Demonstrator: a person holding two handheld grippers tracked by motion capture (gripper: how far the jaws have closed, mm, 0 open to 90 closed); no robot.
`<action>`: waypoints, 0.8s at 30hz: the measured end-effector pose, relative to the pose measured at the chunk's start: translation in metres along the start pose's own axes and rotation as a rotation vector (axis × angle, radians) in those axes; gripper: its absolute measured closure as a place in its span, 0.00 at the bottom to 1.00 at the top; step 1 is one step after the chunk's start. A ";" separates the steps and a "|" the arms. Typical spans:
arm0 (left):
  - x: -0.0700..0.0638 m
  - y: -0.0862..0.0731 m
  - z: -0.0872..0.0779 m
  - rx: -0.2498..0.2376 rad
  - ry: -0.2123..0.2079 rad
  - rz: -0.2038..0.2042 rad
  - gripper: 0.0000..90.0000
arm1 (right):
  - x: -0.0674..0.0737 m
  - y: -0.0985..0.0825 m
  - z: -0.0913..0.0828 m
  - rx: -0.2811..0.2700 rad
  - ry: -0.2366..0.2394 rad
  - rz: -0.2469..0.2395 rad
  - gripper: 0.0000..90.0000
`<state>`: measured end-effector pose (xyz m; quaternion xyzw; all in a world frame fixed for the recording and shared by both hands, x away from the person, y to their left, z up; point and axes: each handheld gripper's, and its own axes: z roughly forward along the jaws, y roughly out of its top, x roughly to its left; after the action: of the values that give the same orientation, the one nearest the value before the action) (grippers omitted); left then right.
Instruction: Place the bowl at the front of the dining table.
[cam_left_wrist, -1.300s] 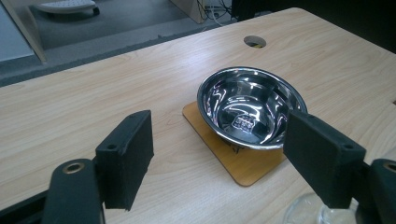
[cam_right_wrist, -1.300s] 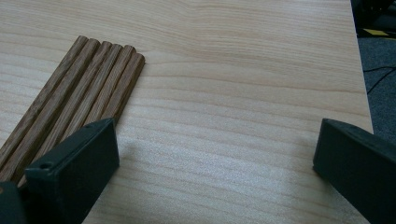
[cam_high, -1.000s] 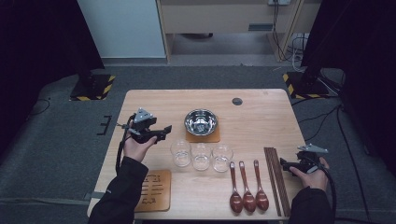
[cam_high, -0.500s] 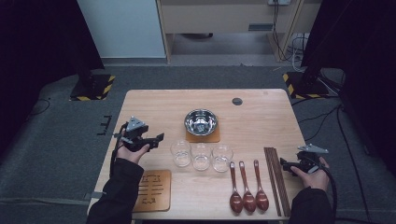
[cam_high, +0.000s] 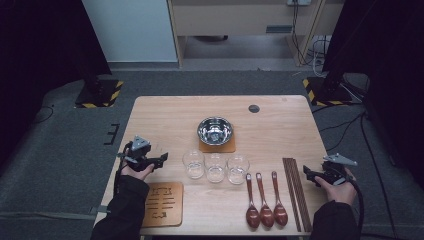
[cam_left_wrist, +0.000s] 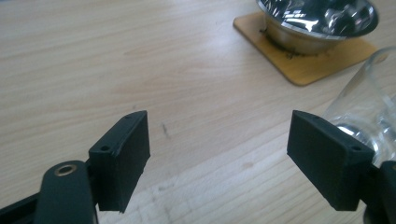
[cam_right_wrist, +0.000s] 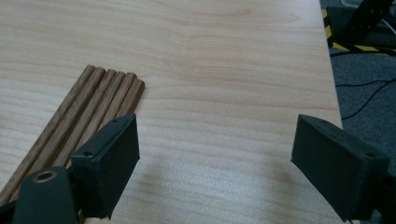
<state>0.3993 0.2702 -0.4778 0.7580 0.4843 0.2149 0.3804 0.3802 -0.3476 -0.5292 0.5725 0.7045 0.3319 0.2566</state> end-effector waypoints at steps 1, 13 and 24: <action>0.001 -0.003 0.001 0.006 0.004 -0.004 0.23 | 0.000 0.001 -0.001 -0.003 -0.005 -0.005 0.17; 0.006 -0.023 0.011 0.086 0.027 -0.003 0.23 | 0.009 0.008 -0.009 -0.044 0.013 -0.039 0.19; 0.013 -0.032 0.016 0.112 0.043 0.005 0.22 | 0.024 0.022 -0.024 -0.098 0.045 -0.086 0.20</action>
<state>0.3977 0.2834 -0.5130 0.7745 0.5017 0.2049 0.3263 0.3717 -0.3260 -0.4965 0.5209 0.7169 0.3676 0.2823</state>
